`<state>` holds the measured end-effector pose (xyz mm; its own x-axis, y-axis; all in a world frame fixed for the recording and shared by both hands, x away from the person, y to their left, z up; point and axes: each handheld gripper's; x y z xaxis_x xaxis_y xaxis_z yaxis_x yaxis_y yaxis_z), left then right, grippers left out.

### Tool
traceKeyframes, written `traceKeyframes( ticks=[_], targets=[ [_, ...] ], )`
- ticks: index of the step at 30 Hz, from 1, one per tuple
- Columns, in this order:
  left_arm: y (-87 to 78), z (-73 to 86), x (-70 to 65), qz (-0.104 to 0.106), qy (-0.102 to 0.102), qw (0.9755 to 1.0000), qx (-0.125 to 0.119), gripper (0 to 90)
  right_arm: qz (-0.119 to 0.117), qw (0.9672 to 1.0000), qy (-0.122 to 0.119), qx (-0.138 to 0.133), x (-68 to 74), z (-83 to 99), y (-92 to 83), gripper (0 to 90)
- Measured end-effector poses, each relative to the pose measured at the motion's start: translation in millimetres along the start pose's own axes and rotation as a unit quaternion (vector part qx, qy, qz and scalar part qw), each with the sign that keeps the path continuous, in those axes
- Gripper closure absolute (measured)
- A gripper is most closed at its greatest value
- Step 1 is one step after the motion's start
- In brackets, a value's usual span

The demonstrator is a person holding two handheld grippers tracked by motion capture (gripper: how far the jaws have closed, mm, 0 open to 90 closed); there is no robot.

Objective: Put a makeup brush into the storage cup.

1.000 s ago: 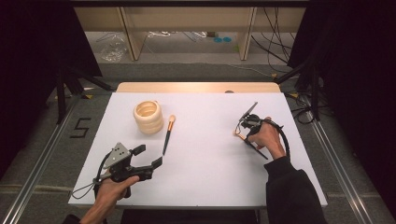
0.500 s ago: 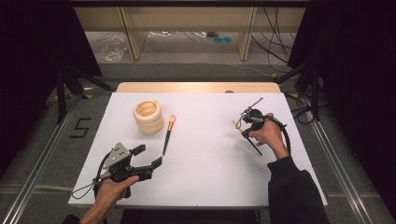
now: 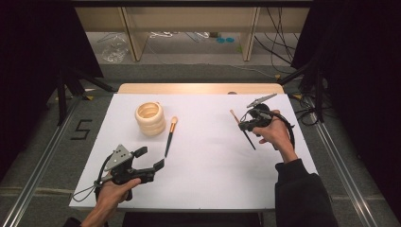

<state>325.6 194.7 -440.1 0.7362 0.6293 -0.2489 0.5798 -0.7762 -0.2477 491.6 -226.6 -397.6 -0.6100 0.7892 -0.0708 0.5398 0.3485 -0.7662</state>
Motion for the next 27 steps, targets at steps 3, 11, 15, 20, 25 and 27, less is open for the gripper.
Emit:
traceKeyframes(
  ticks=[3, 11, 15, 20, 25, 27],
  targets=[
    [0.0, -0.1, 0.2, 0.0, 0.001, 1.0, 0.001, 16.2, -0.005, 0.9999, 0.004, -0.015, 0.5, -1.0, -3.4, 84.7],
    [2.7, -0.5, 0.1, 0.005, 0.004, 1.0, 0.003, 16.2, -0.048, 0.9936, 0.013, -0.101, 12.4, -5.9, -14.7, 84.6],
    [5.7, -1.7, -0.3, 0.009, 0.006, 0.9999, 0.004, 16.3, -0.066, 0.9884, 0.003, -0.137, 27.3, -9.5, -17.6, 84.6],
    [14.4, -3.2, -1.4, 0.02, 0.009, 0.9997, 0.009, 16.7, -0.09, 0.9816, -0.013, -0.168, 48.8, -14.3, -19.3, 84.6],
    [26.1, -4.1, -3.8, 0.034, 0.017, 0.9992, 0.015, 17.2, -0.105, 0.9762, -0.02, -0.189, 65.9, -16.6, -18.6, 84.6],
    [30.7, -3.2, -5.9, 0.039, 0.014, 0.999, 0.019, 17.8, -0.115, 0.9732, -0.02, -0.198, 73.2, -16.9, -17.1, 84.7]
  ],
)
Point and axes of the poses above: each handheld gripper's, and its own axes: y roughly forward along the jaws, z roughly out of its underside, x roughly to its left, and after that the axes turned 11 degrees about z, right-handed
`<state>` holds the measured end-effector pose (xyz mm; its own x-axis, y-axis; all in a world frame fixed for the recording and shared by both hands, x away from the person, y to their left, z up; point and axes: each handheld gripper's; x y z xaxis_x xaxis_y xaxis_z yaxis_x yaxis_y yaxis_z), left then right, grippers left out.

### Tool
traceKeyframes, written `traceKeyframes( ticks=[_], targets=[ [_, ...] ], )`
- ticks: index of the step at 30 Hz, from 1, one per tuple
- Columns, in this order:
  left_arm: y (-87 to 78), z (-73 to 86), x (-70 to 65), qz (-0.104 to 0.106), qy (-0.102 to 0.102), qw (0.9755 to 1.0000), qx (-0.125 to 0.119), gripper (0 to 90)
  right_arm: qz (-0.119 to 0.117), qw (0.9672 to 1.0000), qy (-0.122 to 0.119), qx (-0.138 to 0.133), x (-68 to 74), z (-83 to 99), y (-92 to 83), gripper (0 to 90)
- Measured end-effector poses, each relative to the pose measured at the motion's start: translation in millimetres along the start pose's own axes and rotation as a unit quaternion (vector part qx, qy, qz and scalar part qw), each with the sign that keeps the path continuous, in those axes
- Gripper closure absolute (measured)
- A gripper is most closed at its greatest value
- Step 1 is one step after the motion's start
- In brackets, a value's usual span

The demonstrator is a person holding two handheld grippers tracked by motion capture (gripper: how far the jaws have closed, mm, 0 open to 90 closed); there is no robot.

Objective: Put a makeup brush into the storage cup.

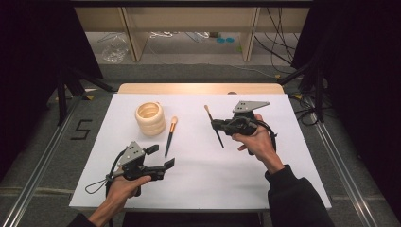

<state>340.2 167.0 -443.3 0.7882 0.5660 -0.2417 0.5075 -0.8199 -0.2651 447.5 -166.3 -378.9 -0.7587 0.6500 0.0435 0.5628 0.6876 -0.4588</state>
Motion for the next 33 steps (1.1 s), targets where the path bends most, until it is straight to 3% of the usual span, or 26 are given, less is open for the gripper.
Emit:
traceKeyframes(
  ticks=[5, 6, 14, 15, 16, 17, 19, 21, 22, 24, 29, 31, 32, 33],
  targets=[
    [13.6, -1.2, -3.8, 0.015, 0.016, 0.9997, 0.01, 19.4, -0.021, 0.9997, -0.003, -0.014, 15.7, -0.3, 4.7, 84.6],
    [16.2, -0.8, -5.7, 0.014, 0.006, 0.9999, 0.008, 19.7, -0.023, 0.9996, -0.003, -0.018, 19.6, -0.5, 5.2, 84.6],
    [28.1, -3.3, -7.9, 0.025, 0.013, 0.9996, 0.004, 22.5, -0.047, 0.9986, -0.008, -0.025, 38.4, 2.3, 14.2, 84.6],
    [29.0, -3.7, -7.4, 0.028, 0.019, 0.9994, 0.006, 23.1, -0.044, 0.9985, -0.006, -0.031, 40.0, 3.0, 15.4, 84.6],
    [30.3, -3.2, -8.1, 0.026, 0.012, 0.9996, 0.006, 23.7, -0.04, 0.9988, -0.01, -0.028, 41.2, 3.1, 15.2, 84.6],
    [31.6, -3.6, -6.7, 0.032, 0.024, 0.9992, 0.009, 24.6, -0.048, 0.9985, -0.006, -0.023, 43.4, 4.3, 17.0, 84.6],
    [34.2, -2.7, -8.1, 0.031, 0.011, 0.9994, 0.006, 25.8, -0.046, 0.9987, -0.001, -0.023, 45.9, 6.8, 19.2, 84.6],
    [34.8, -3.4, -7.8, 0.033, 0.019, 0.9992, 0.01, 26.9, -0.053, 0.9984, 0.002, -0.019, 47.0, 8.4, 20.7, 84.6],
    [36.0, -3.3, -8.8, 0.033, 0.01, 0.9994, 0.007, 27.6, -0.049, 0.9986, -0.004, -0.021, 47.2, 8.8, 21.1, 84.6],
    [37.3, -3.9, -8.1, 0.035, 0.019, 0.9992, 0.008, 28.6, -0.058, 0.9982, 0.001, -0.017, 50.0, 9.6, 22.0, 84.6],
    [40.3, -4.7, -8.2, 0.04, 0.008, 0.9991, 0.004, 30.9, -0.069, 0.9974, -0.002, -0.02, 55.5, 10.2, 23.8, 84.6],
    [40.0, -5.7, -6.8, 0.041, 0.015, 0.999, 0.007, 31.8, -0.078, 0.9967, 0.003, -0.021, 58.2, 10.5, 24.8, 84.6],
    [40.5, -5.5, -7.6, 0.04, 0.002, 0.9992, 0.004, 32.4, -0.075, 0.997, -0.003, -0.018, 59.4, 10.1, 24.6, 84.6],
    [40.6, -5.8, -7.1, 0.041, 0.003, 0.9991, 0.003, 32.8, -0.076, 0.9969, -0.004, -0.02, 61.0, 10.3, 25.1, 84.6]
  ],
)
Point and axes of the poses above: each handheld gripper's, and its own axes: y roughly forward along the jaws, z roughly out of its underside, x roughly to its left, and after that the axes turned 11 degrees about z, right-handed
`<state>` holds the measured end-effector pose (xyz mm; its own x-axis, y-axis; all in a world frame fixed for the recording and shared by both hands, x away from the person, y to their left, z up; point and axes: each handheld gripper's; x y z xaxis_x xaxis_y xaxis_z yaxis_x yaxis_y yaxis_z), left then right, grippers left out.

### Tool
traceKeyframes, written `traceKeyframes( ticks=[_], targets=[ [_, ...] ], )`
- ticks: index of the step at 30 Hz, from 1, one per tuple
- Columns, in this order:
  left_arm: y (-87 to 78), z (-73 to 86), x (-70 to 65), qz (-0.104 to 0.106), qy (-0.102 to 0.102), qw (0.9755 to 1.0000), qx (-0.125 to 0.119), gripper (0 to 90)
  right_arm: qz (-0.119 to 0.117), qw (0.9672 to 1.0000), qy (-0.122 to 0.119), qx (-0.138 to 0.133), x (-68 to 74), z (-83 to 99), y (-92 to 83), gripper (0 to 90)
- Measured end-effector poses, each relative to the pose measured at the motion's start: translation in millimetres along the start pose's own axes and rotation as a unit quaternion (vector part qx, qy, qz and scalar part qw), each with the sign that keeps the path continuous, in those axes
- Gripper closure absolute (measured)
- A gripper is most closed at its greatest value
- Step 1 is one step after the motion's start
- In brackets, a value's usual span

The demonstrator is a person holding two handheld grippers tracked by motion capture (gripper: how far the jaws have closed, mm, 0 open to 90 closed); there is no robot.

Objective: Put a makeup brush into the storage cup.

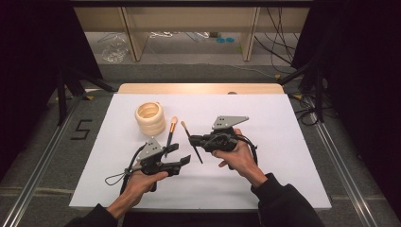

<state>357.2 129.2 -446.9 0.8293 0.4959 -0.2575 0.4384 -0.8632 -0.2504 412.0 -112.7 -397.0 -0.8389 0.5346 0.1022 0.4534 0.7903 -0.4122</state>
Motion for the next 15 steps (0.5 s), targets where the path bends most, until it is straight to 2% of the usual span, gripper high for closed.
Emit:
traceKeyframes(
  ticks=[2, 3, 4, 6, 7, 8, 9, 10, 11, 12, 15],
  targets=[
    [0.5, -0.3, 0.9, 0.006, 0.007, 1.0, 0.001, 33.9, -0.005, 1.0, -0.003, 0.0, 2.8, 0.1, 1.0, 84.6],
    [0.9, 0.4, -0.7, 0.002, -0.004, 1.0, 0.0, 34.5, -0.006, 1.0, -0.003, 0.0, 3.8, 0.0, 1.1, 84.6],
    [1.3, 0.4, -0.8, 0.007, -0.002, 1.0, 0.002, 34.8, -0.009, 0.9999, -0.003, -0.006, 4.9, 0.1, 2.5, 84.6],
    [1.9, -0.1, -1.6, 0.011, -0.002, 0.9999, 0.001, 35.7, -0.011, 0.9999, -0.004, 0.001, 6.9, 0.3, 2.7, 84.6],
    [1.8, -0.5, -1.6, 0.014, 0.001, 0.9999, 0.001, 36.5, -0.013, 0.9999, -0.007, -0.005, 7.8, 0.8, 3.9, 84.6],
    [1.7, -0.9, -1.4, 0.017, 0.007, 0.9998, 0.002, 37.2, -0.017, 0.9998, -0.004, 0.0, 8.7, 0.9, 3.9, 84.6],
    [2.1, -0.6, -2.5, 0.016, -0.003, 0.9999, 0.001, 38.0, -0.024, 0.9997, 0.002, -0.004, 9.9, 1.4, 5.2, 84.6],
    [2.2, -0.7, -2.7, 0.019, -0.003, 0.9998, 0.001, 39.0, -0.022, 0.9997, -0.004, -0.011, 10.5, 1.4, 6.0, 84.6],
    [2.4, -1.3, -2.3, 0.024, 0.004, 0.9997, 0.002, 39.8, -0.021, 0.9998, -0.004, -0.004, 12.0, 1.2, 5.1, 84.6],
    [2.7, -1.4, -2.5, 0.027, 0.003, 0.9996, 0.002, 40.9, -0.032, 0.9995, 0.001, -0.009, 13.6, 1.5, 6.6, 84.6],
    [2.9, -1.5, -4.2, 0.033, -0.007, 0.9994, -0.002, 44.7, -0.032, 0.9994, -0.005, -0.014, 15.6, 0.6, 7.1, 84.6]
  ],
)
Point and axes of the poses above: each handheld gripper's, and its own axes: y roughly forward along the jaws, z roughly out of its underside, x roughly to its left, and after that the axes turned 11 degrees about z, right-handed
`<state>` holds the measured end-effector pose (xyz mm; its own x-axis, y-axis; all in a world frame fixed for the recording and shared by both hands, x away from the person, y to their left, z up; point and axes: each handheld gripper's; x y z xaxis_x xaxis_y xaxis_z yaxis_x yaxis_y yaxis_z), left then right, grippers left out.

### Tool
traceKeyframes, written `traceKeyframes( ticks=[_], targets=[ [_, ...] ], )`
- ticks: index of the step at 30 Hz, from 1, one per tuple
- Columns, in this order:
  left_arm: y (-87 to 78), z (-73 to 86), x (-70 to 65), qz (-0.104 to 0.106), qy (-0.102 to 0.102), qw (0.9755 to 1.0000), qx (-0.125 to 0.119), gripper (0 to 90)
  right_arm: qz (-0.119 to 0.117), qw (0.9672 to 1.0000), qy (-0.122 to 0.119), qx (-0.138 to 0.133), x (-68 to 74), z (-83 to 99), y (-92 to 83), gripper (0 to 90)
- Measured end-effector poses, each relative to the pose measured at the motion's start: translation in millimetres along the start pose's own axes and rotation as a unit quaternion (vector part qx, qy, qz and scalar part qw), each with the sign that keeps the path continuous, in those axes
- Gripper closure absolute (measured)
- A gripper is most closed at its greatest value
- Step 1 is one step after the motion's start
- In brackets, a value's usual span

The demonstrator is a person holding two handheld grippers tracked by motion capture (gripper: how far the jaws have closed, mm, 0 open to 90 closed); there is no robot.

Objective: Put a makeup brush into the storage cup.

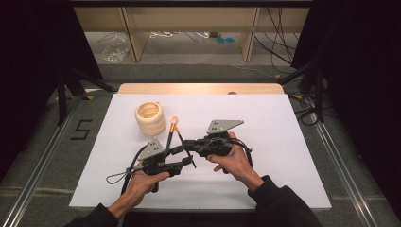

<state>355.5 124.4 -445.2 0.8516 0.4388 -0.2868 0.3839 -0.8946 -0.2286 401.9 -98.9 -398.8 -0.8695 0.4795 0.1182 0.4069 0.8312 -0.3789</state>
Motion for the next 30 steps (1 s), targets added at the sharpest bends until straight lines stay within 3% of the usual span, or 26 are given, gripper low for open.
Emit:
traceKeyframes(
  ticks=[2, 5, 9, 11, 13, 17, 30],
  targets=[
    [-0.9, -1.4, 1.3, 0.009, 0.007, 0.9999, 0.0, 47.7, -0.009, 0.9999, 0.009, -0.001, 2.2, 0.2, 1.1, 84.6],
    [-1.7, -1.9, 0.3, 0.009, -0.01, 0.9998, -0.01, 51.4, -0.01, 0.9999, 0.006, 0.002, 2.9, 0.3, 1.2, 84.6],
    [-3.2, -3.1, 1.7, 0.016, -0.009, 0.9998, -0.011, 56.9, -0.011, 0.9999, 0.001, -0.006, 3.2, 0.8, 2.8, 84.6],
    [-3.8, -3.5, 1.4, 0.016, -0.012, 0.9997, -0.015, 60.2, -0.014, 0.9999, 0.008, 0.003, 4.4, 0.8, 2.4, 84.6],
    [-4.8, -4.5, 3.5, 0.023, -0.002, 0.9996, -0.013, 62.5, -0.013, 0.9999, 0.006, 0.004, 4.5, 0.9, 2.3, 84.6],
    [-4.8, -4.6, 3.4, 0.032, -0.004, 0.9993, -0.018, 67.3, -0.017, 0.9998, 0.007, 0.005, 5.5, 1.1, 3.0, 84.6],
    [-7.2, -5.7, 2.4, 0.04, -0.016, 0.9989, -0.021, 80.8, -0.016, 0.9998, 0.005, 0.007, 5.2, 1.1, 2.4, 84.6]
  ],
)
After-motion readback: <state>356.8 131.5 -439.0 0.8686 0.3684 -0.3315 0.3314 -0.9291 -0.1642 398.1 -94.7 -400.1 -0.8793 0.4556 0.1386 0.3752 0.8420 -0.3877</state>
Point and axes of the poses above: each handheld gripper's, and its own axes: y roughly forward along the jaws, z roughly out of its underside, x roughly to its left, and after that the axes turned 11 degrees about z, right-handed
